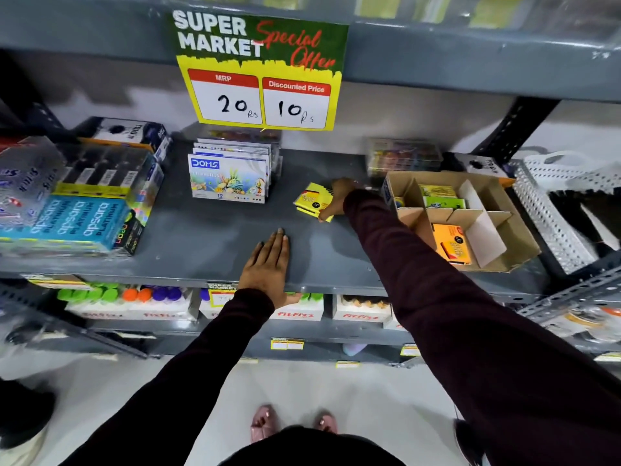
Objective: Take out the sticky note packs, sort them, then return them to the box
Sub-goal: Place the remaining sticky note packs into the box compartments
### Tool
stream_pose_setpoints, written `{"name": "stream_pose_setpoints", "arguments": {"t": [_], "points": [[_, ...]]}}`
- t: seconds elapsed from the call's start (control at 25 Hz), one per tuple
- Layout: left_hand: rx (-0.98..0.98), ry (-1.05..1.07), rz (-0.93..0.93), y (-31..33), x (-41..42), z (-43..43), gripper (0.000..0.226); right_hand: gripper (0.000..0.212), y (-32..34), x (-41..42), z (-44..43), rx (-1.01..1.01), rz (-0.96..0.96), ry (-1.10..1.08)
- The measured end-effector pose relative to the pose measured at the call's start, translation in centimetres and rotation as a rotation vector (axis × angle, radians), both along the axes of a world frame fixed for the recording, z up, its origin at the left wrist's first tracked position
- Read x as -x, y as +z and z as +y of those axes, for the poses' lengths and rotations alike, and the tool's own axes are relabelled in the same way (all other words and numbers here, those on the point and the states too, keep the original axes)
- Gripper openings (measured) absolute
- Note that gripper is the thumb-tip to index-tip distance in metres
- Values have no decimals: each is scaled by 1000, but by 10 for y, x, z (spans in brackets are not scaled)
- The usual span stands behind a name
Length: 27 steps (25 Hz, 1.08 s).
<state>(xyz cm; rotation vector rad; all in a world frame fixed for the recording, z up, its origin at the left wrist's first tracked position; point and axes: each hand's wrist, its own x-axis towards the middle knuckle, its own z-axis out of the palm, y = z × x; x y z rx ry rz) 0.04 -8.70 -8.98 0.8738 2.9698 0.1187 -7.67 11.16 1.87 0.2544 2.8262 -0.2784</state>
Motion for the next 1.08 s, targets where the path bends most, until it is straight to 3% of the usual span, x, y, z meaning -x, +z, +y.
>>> {"name": "stream_pose_setpoints", "arguments": {"t": [0.2,0.36,0.48,0.76,1.08], "points": [[33,11,-60,4,0,2,121,61,22,-67,7,91,220,-222],[36,30,-62,7,-9,19,126,67,34,-132,58,98,429,-601],[-7,-17,-37,4,-19,37,126,73,29,-162,100,75,465,-831],[42,-29,-58,6,-23,46,119,76,-21,-166,111,72,345,-899],[55,-65,-90,12,-24,45,122,87,-33,-173,106,94,308,-888]]}}
